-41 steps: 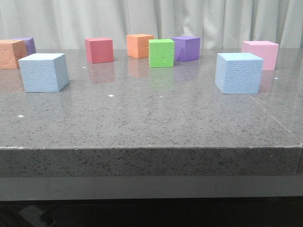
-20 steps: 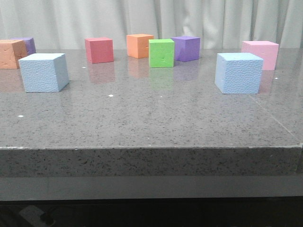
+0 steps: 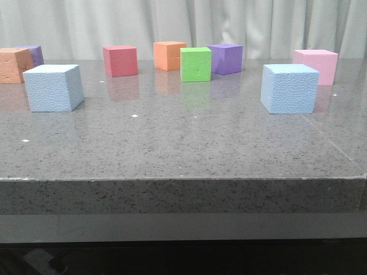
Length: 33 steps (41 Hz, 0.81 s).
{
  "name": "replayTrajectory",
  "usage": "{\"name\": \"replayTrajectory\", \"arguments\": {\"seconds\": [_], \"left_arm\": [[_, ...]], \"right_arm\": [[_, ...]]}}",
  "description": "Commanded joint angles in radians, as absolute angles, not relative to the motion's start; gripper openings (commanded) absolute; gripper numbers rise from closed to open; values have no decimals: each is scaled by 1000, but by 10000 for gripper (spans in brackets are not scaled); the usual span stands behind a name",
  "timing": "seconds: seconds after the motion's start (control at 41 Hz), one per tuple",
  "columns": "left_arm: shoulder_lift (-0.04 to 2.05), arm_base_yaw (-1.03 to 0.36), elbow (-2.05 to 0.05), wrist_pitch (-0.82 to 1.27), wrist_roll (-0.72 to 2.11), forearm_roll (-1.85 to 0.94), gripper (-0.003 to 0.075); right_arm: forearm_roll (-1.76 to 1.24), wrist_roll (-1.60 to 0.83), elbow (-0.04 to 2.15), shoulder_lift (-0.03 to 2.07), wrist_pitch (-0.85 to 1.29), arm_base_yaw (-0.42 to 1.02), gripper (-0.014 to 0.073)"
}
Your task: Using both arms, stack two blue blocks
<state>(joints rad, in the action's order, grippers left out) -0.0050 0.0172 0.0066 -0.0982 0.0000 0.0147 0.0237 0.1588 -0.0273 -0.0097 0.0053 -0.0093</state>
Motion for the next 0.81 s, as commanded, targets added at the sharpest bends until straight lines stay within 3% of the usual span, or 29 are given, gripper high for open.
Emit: {"name": "replayTrajectory", "arguments": {"seconds": [0.0, 0.171, 0.586, 0.781], "left_arm": [[-25, 18, -20, -241, 0, 0, -20], [-17, 18, -167, -137, 0, -13, -20], [254, 18, -716, 481, 0, -13, -20], [357, 18, -765, 551, 0, -14, -20]], "right_arm": [[38, 157, 5, -28, -89, -9, -67], [94, 149, 132, -28, 12, -9, -67], [154, 149, 585, 239, 430, -9, -67], [154, 149, 682, 405, 559, -9, -67]]}}
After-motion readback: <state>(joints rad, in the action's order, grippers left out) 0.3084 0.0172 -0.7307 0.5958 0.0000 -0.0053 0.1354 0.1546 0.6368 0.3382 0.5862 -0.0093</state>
